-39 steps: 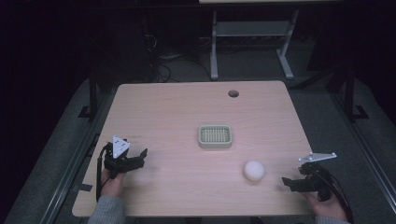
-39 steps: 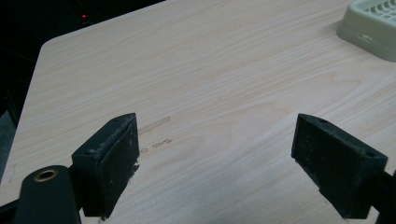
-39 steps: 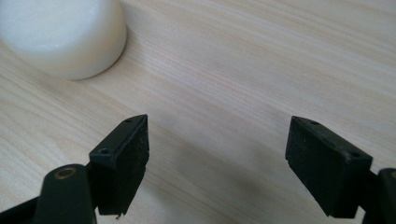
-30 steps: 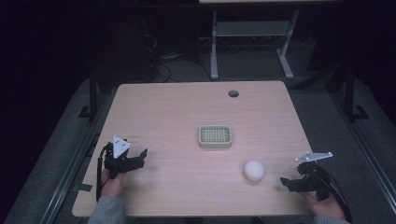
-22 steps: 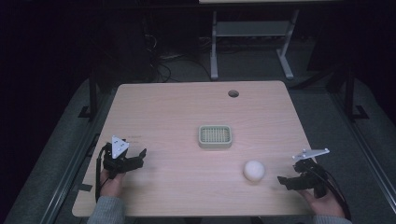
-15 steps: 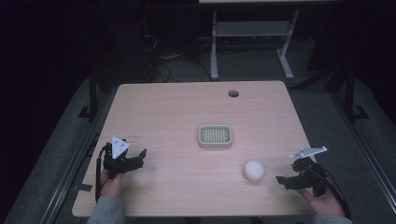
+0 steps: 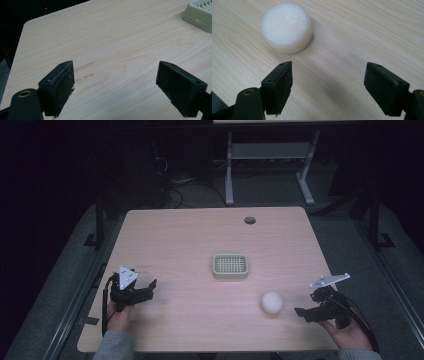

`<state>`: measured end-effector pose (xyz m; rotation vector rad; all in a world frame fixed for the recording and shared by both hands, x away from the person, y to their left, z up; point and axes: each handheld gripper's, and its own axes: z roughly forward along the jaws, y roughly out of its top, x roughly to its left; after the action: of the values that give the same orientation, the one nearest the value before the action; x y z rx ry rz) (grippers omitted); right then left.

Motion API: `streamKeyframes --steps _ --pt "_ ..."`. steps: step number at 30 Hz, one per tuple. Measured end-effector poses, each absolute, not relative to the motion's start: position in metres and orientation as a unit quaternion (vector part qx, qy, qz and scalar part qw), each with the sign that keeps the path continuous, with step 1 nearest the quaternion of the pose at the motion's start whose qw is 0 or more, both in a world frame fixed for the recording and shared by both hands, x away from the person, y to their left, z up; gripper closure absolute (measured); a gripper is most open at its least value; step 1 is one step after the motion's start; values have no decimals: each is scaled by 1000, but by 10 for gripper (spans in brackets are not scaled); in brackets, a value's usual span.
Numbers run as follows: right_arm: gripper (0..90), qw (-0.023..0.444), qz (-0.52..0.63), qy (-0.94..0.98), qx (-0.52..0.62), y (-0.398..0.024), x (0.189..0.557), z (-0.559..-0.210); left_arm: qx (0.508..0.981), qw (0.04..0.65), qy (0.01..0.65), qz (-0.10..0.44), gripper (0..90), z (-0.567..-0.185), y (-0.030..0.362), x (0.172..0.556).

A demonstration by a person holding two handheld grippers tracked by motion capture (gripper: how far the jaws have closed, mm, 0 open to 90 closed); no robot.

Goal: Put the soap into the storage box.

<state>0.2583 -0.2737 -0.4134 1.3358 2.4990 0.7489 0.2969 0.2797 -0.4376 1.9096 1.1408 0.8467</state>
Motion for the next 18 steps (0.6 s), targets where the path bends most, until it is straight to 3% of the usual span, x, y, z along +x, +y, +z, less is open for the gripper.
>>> streamKeyframes --steps 18 --pt "220 96 235 875 413 -247 272 -400 745 371 447 329 148 -438 280 298"
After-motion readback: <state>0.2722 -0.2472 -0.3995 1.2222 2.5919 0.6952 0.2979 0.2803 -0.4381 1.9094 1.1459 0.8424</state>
